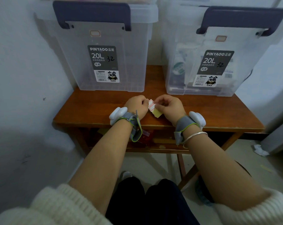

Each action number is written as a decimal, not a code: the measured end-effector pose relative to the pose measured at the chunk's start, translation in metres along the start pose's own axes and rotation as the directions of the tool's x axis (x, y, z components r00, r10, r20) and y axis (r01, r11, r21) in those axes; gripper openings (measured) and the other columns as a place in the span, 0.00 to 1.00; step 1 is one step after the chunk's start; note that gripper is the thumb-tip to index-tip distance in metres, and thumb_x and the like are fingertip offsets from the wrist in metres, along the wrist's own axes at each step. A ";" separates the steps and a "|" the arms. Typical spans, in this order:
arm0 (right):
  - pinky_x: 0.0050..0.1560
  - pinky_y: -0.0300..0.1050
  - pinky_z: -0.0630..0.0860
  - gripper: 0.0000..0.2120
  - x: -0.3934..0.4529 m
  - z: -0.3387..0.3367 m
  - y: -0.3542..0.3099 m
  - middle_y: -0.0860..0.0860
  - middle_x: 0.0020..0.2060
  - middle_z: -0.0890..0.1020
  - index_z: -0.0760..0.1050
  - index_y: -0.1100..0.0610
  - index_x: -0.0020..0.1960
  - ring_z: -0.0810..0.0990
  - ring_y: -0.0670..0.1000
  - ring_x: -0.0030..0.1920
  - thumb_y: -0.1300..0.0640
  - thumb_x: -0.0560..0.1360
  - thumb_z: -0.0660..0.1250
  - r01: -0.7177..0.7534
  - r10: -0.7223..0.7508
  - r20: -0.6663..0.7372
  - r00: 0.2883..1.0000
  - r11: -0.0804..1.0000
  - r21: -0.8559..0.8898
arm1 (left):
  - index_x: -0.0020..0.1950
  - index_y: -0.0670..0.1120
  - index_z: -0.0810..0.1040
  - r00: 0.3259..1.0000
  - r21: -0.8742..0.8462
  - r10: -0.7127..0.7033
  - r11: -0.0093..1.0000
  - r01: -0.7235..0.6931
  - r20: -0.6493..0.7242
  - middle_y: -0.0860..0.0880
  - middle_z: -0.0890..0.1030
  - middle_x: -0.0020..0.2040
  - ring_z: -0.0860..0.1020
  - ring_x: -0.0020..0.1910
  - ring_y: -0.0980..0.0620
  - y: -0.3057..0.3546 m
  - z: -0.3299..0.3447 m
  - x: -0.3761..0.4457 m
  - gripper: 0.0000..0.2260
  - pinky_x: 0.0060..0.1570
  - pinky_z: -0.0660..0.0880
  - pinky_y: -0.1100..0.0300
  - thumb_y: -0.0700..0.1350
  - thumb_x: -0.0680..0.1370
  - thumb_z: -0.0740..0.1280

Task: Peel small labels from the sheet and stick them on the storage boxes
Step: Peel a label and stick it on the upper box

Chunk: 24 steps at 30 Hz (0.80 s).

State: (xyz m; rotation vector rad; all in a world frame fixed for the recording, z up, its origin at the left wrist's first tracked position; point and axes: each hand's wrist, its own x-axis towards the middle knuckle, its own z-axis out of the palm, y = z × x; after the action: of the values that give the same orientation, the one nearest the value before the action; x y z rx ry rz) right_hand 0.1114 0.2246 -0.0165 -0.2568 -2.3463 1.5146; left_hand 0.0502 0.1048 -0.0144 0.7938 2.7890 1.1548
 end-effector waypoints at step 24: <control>0.39 0.34 0.70 0.06 0.001 0.001 0.001 0.47 0.34 0.74 0.76 0.60 0.44 0.71 0.42 0.35 0.69 0.71 0.63 0.011 -0.010 0.016 1.000 0.999 -0.042 | 0.27 0.49 0.59 0.999 0.101 0.032 0.994 -0.036 0.044 0.49 0.61 0.27 0.59 0.26 0.53 0.004 -0.001 -0.002 0.20 0.26 0.53 0.60 0.43 0.80 0.56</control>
State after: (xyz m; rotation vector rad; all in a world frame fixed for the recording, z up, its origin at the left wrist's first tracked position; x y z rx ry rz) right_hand 0.1105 0.2246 -0.0179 -0.2437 -2.3899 1.4685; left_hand 0.0530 0.1058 -0.0115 0.8658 2.8294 0.9946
